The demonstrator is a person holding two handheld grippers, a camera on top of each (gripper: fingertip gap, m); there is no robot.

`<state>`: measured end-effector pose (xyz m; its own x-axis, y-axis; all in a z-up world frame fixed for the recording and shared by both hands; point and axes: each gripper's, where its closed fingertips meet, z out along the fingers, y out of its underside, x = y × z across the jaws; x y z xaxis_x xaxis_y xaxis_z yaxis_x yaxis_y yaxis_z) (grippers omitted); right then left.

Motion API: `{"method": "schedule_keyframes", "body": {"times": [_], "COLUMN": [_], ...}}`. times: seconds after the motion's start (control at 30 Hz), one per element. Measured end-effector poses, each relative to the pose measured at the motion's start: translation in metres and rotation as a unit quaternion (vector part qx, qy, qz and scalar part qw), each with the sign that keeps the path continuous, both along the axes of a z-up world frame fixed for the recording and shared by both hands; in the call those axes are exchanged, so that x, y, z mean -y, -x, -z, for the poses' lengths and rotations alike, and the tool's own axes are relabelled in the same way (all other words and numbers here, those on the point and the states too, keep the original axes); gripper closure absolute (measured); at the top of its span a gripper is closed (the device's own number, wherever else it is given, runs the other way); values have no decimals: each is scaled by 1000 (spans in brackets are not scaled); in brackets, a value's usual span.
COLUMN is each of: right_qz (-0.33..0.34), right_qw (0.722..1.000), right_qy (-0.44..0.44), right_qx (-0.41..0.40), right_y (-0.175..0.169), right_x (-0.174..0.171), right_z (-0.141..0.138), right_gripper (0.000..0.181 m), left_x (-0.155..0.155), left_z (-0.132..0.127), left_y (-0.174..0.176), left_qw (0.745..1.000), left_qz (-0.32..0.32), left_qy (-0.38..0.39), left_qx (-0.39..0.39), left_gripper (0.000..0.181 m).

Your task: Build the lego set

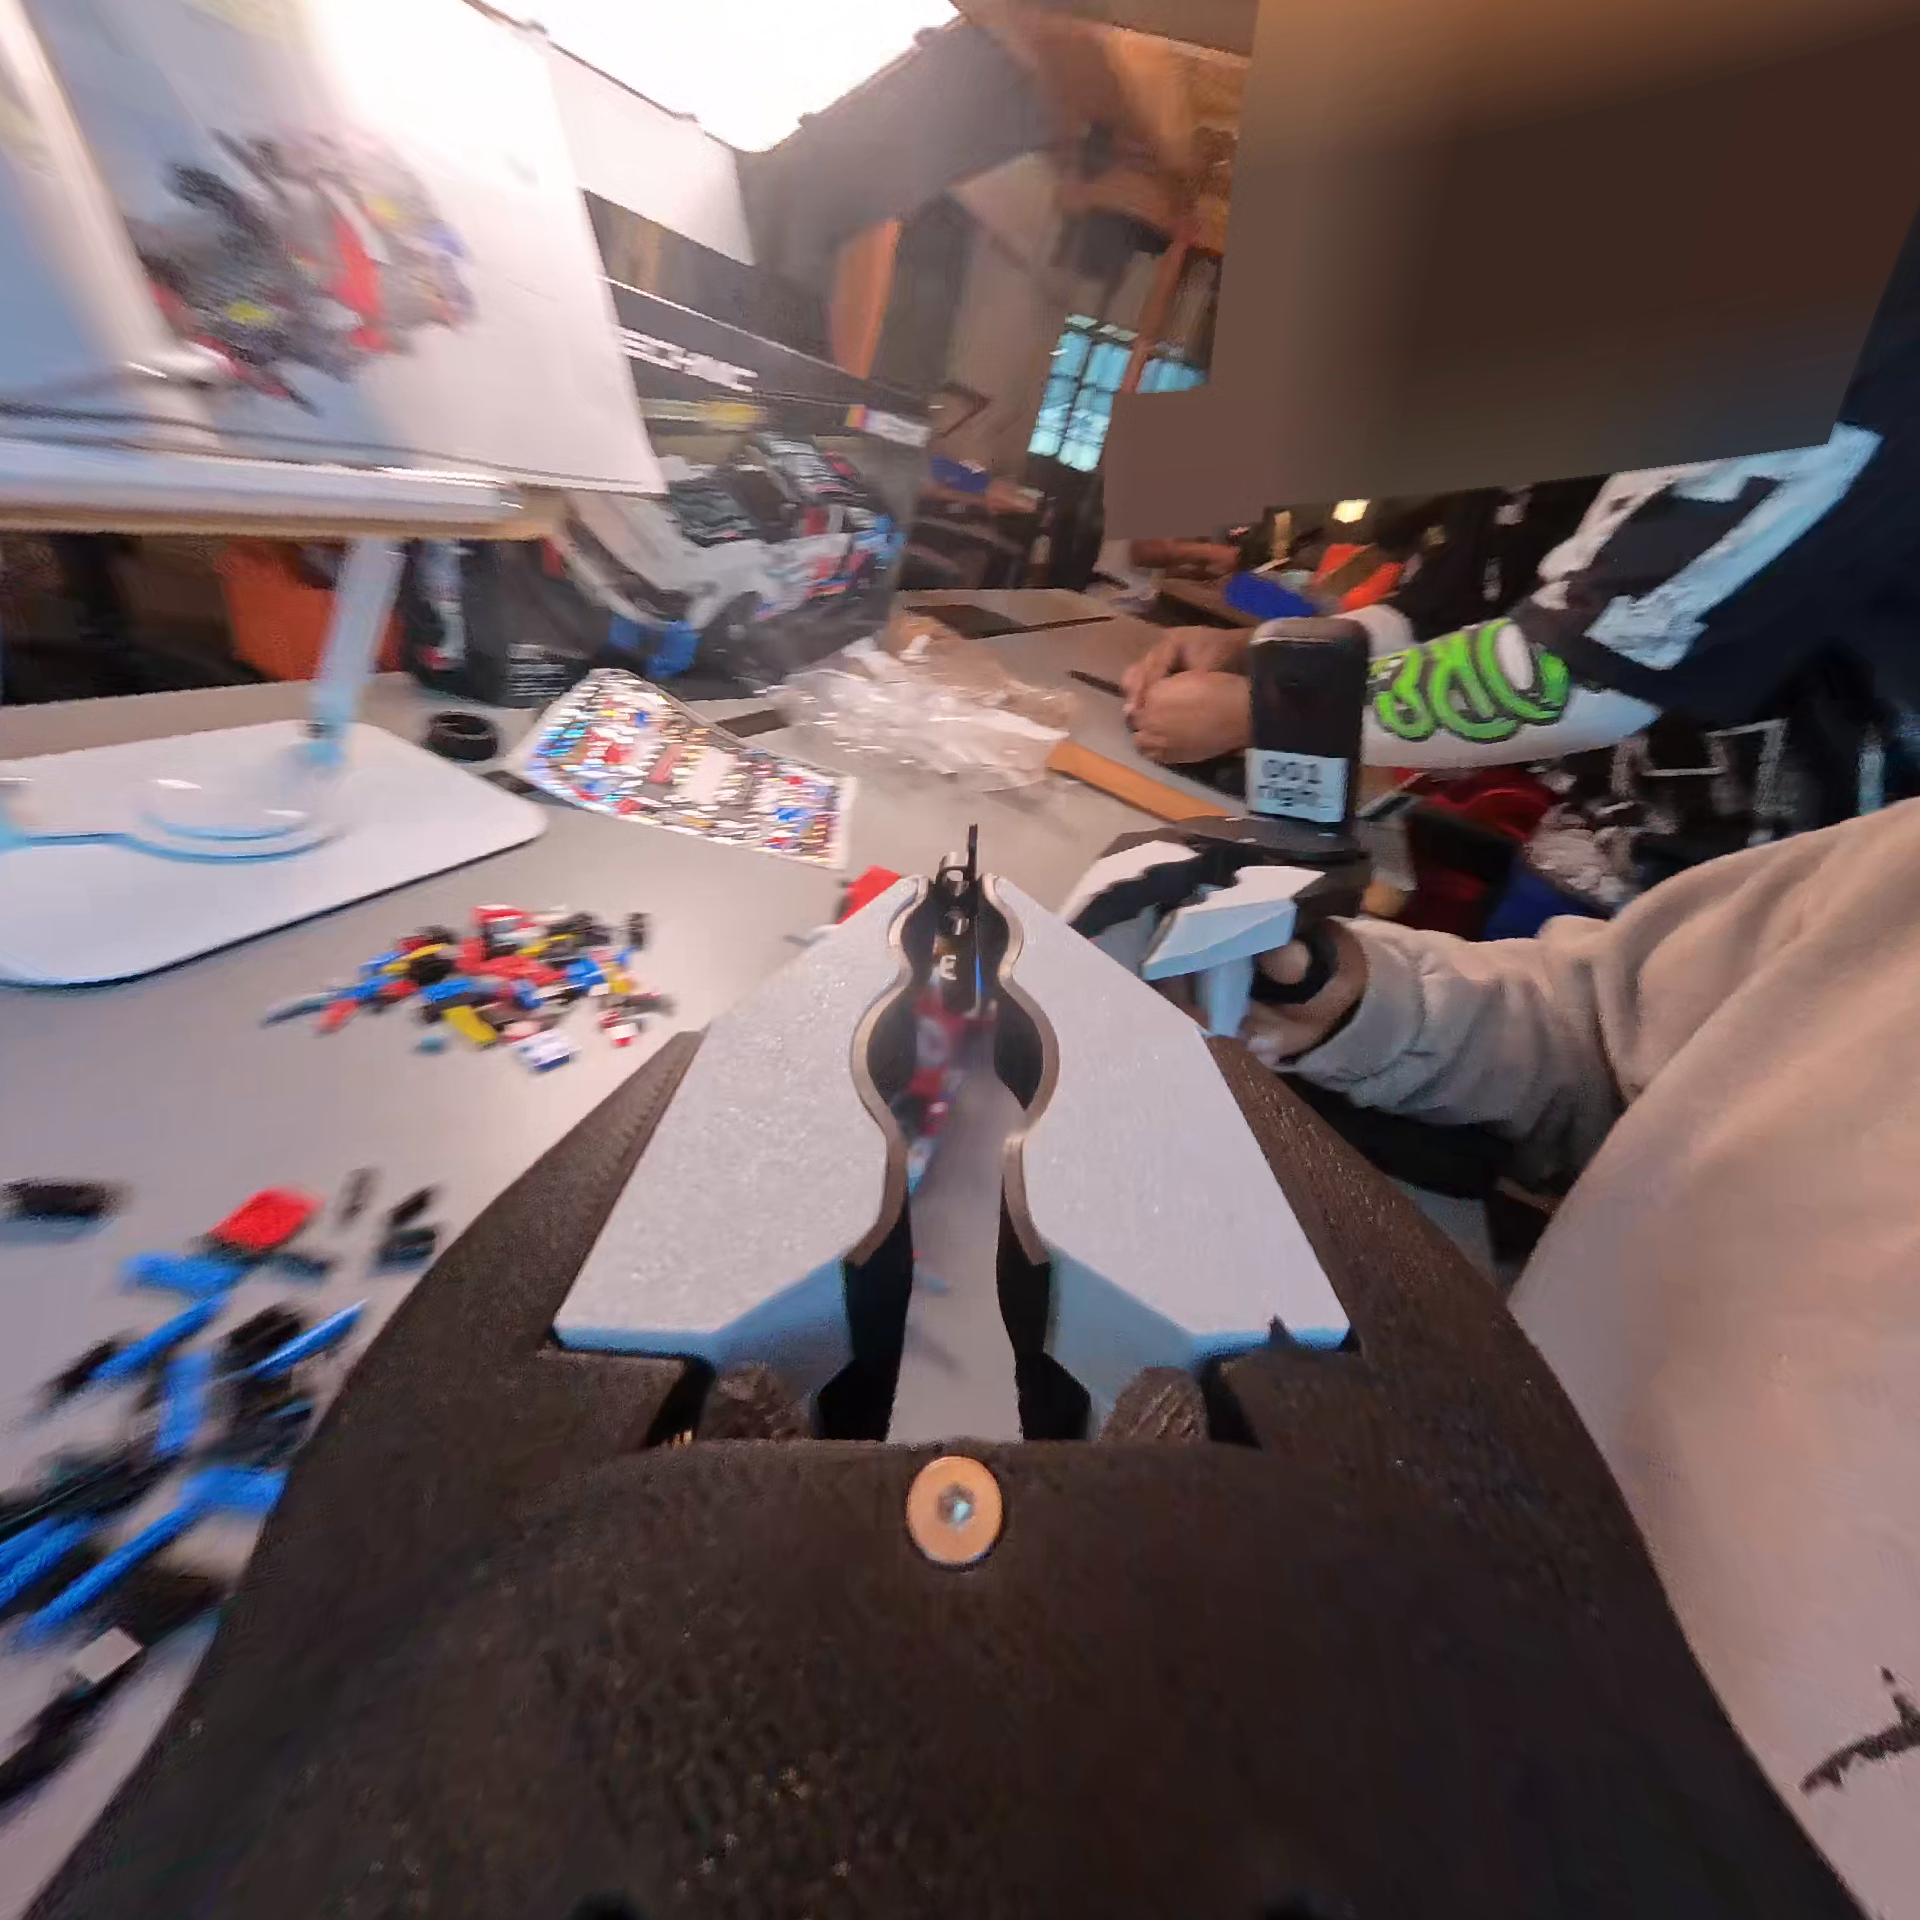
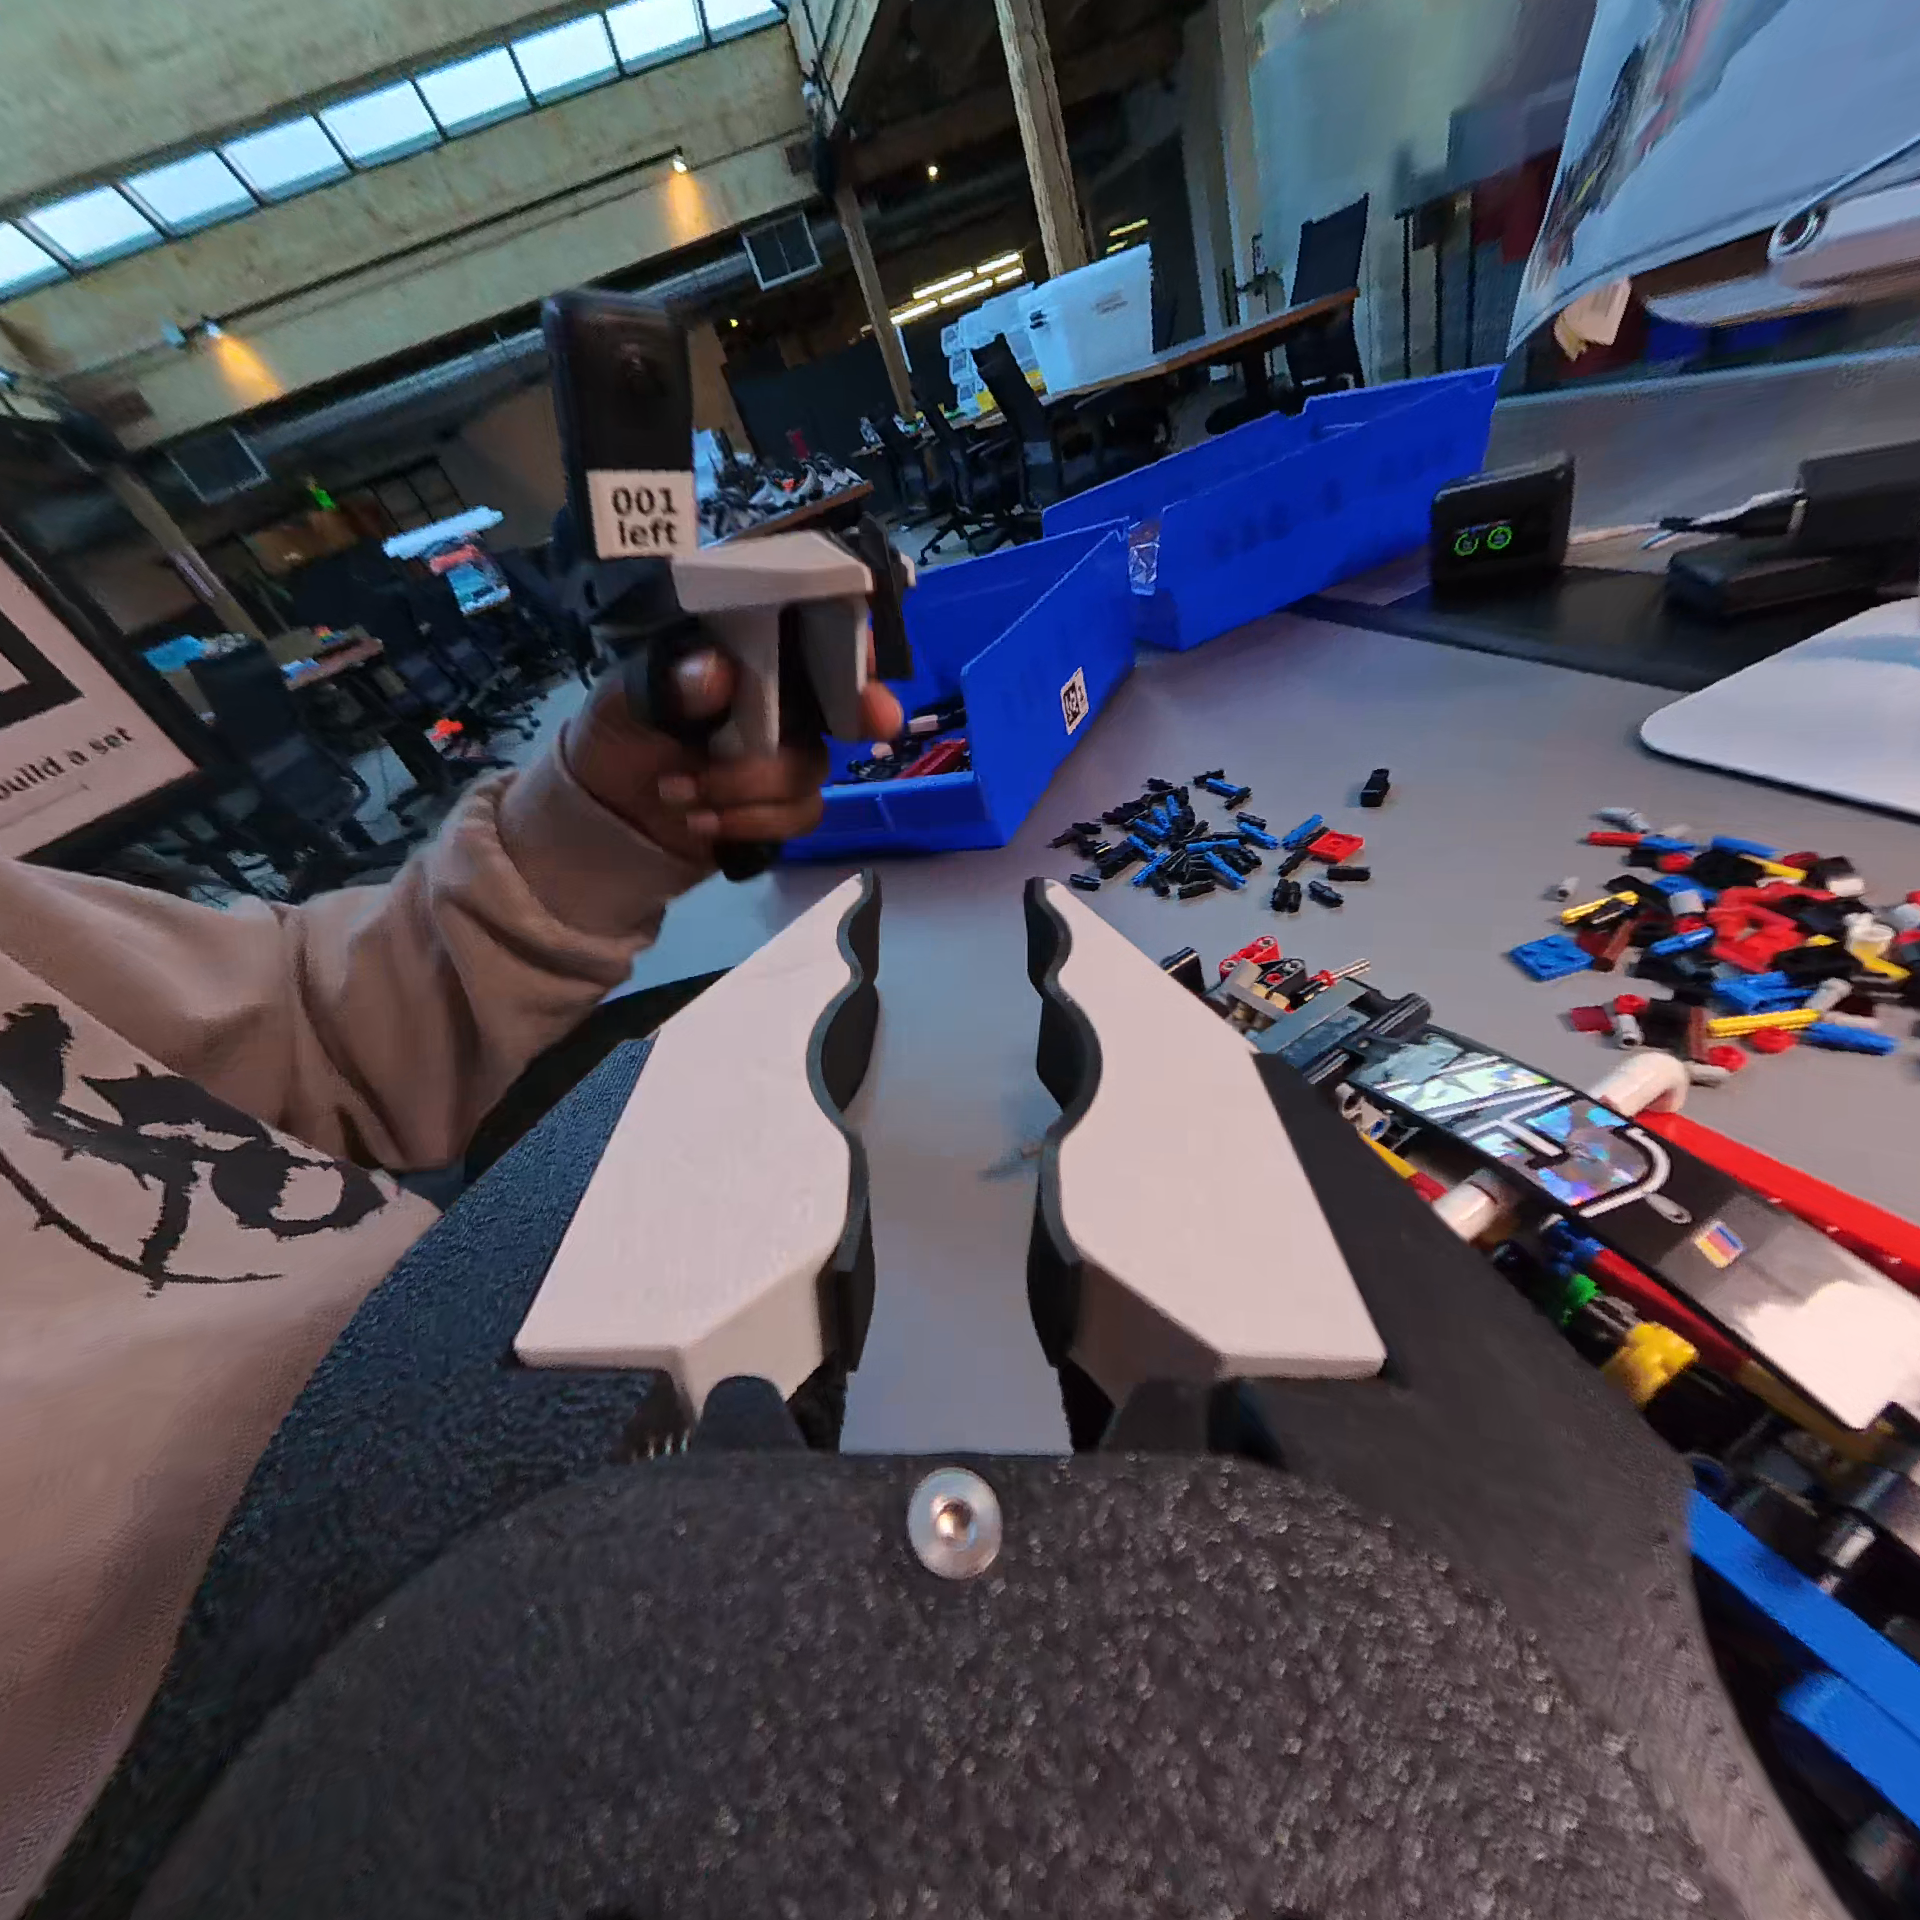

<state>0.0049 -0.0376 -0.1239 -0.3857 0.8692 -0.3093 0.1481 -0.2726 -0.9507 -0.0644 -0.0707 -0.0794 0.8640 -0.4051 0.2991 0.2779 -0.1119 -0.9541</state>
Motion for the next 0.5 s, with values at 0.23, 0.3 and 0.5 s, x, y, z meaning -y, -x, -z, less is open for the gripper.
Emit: {"method": "schedule_keyframes", "body": {"times": [0.23,0.3,0.5], "right_qz": [-2,10,48], "right_qw": [998,997,992], "right_qy": [-47,-67,-107], "right_qx": [-36,-41,-38], "right_y": [-12,-14,-23], "right_x": [-18,-26,-46], "right_z": [-16,-17,-10], "right_gripper": [162,163,165], "left_x": [107,132,165], "left_z": [-33,-21,37], "left_y": [177,217,251], "left_qw": [953,924,878], "left_qz": [-220,-255,-208], "left_qy": [160,230,386], "left_qx": [-135,-165,-192], "left_gripper": [176,176,176]}}
